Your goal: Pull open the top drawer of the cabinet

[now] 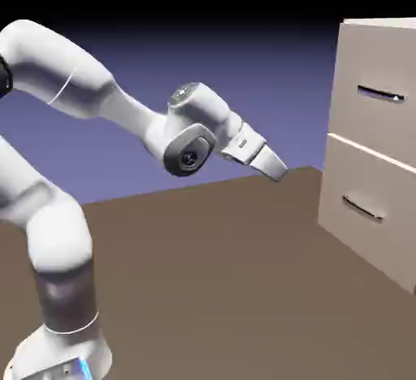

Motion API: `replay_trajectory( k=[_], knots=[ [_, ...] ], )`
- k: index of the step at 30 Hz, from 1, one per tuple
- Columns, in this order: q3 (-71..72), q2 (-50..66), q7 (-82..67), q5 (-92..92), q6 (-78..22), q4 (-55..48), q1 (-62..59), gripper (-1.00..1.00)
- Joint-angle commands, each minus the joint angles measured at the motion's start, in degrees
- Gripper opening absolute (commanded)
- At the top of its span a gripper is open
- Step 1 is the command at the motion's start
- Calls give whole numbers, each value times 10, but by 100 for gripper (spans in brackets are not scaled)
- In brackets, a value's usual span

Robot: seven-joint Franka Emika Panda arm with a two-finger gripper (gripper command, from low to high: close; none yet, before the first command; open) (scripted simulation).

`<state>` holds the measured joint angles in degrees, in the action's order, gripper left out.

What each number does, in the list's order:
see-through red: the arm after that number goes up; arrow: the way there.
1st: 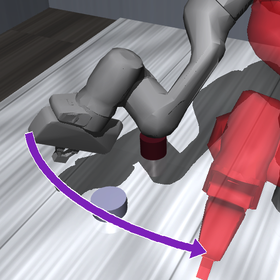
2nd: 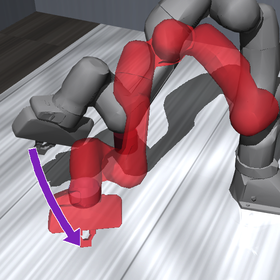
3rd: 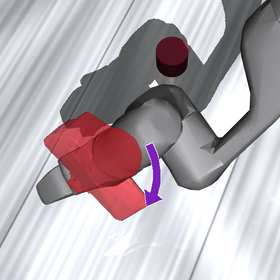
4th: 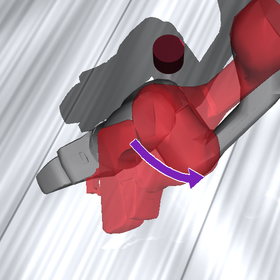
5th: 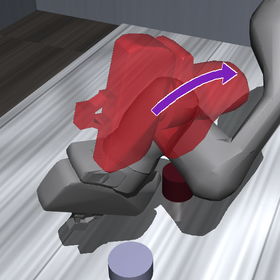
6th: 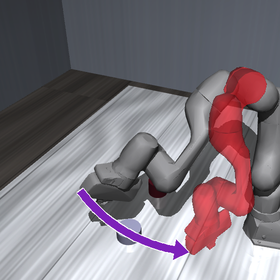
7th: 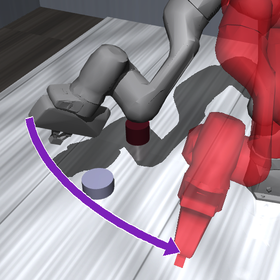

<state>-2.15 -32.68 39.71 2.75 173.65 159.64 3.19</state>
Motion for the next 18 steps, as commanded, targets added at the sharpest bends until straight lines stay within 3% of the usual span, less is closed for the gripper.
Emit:
replay_trajectory(
  k=[1,18],
  knots=[
    [-18,0,-23,23,-3,-11,21,0],
    [-321,-4,-411,411,-54,-203,374,0]
  ],
)
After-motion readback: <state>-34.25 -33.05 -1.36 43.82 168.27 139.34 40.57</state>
